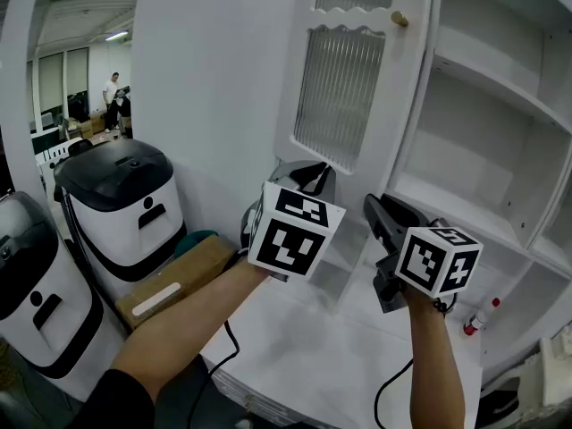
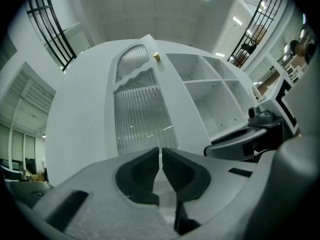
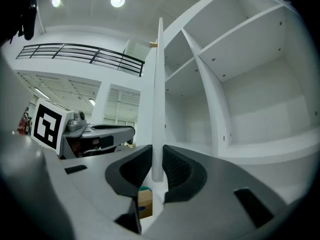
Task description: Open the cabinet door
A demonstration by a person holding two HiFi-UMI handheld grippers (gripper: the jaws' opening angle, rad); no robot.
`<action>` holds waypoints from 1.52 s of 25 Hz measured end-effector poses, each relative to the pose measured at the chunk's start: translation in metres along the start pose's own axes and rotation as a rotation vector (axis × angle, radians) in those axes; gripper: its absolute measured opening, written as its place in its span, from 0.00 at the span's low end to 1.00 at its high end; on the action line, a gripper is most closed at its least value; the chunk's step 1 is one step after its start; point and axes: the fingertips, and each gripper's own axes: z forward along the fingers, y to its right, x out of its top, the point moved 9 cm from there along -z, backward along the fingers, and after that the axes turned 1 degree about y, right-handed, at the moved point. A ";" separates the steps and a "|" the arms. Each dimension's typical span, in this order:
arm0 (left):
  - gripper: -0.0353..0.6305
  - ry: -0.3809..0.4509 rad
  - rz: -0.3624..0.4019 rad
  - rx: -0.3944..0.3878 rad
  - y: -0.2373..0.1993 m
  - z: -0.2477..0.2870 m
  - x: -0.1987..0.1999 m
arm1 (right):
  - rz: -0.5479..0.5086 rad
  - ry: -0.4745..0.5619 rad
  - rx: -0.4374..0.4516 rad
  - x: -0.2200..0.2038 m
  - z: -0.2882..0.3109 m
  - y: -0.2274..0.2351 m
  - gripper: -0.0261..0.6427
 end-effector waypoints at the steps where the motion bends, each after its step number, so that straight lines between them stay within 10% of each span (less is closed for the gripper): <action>1: 0.10 -0.007 0.001 0.005 0.002 -0.002 -0.001 | 0.002 0.001 -0.002 0.000 -0.001 -0.001 0.14; 38: 0.07 -0.093 -0.042 0.146 -0.031 -0.111 -0.020 | -0.026 0.042 0.175 -0.003 0.011 -0.120 0.16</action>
